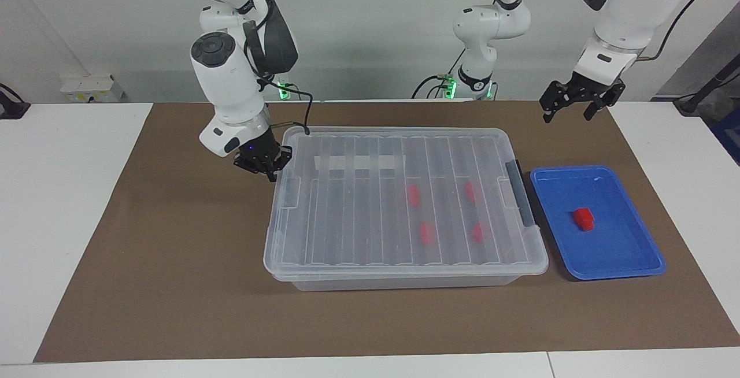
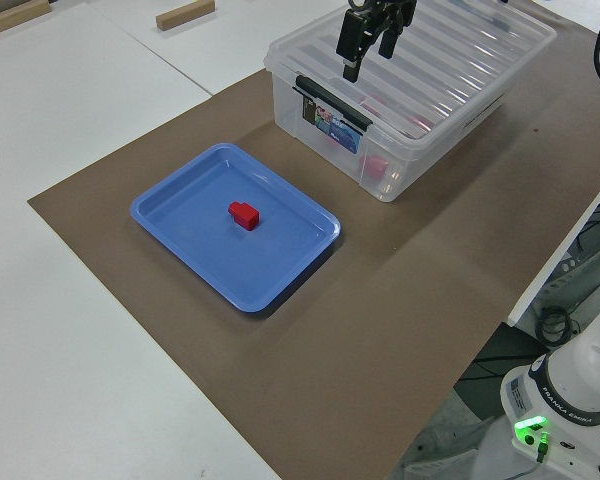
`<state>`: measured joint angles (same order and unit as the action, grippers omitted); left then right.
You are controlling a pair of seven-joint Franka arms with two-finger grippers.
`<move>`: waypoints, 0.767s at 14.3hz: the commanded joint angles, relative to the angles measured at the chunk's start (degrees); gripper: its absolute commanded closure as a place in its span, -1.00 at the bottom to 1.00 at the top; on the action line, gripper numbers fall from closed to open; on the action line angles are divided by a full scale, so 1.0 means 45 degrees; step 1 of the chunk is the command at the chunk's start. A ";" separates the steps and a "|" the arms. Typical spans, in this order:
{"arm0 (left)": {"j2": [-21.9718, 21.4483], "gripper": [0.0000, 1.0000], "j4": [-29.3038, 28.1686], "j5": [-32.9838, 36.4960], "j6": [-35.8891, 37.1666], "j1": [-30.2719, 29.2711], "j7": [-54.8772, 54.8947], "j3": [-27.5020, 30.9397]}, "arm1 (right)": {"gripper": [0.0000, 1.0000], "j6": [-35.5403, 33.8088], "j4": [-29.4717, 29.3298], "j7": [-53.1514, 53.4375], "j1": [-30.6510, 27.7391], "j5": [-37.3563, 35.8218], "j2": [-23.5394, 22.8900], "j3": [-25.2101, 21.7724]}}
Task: Place red block in blue tray from box
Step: 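Push the clear lid fully closed with the right gripper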
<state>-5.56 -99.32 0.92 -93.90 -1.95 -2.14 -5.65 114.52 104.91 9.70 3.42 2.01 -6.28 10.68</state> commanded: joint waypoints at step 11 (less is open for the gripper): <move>-0.0170 -1.00 -0.0135 -0.0088 0.0124 -0.0054 -0.0072 0.0024 | -0.98 -0.1266 -0.0032 0.0365 -0.1774 0.0139 0.1414 0.0069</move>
<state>-5.56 -99.32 0.92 -93.90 -1.95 -2.14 -5.65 111.43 104.69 9.96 -2.52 2.01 -2.49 10.60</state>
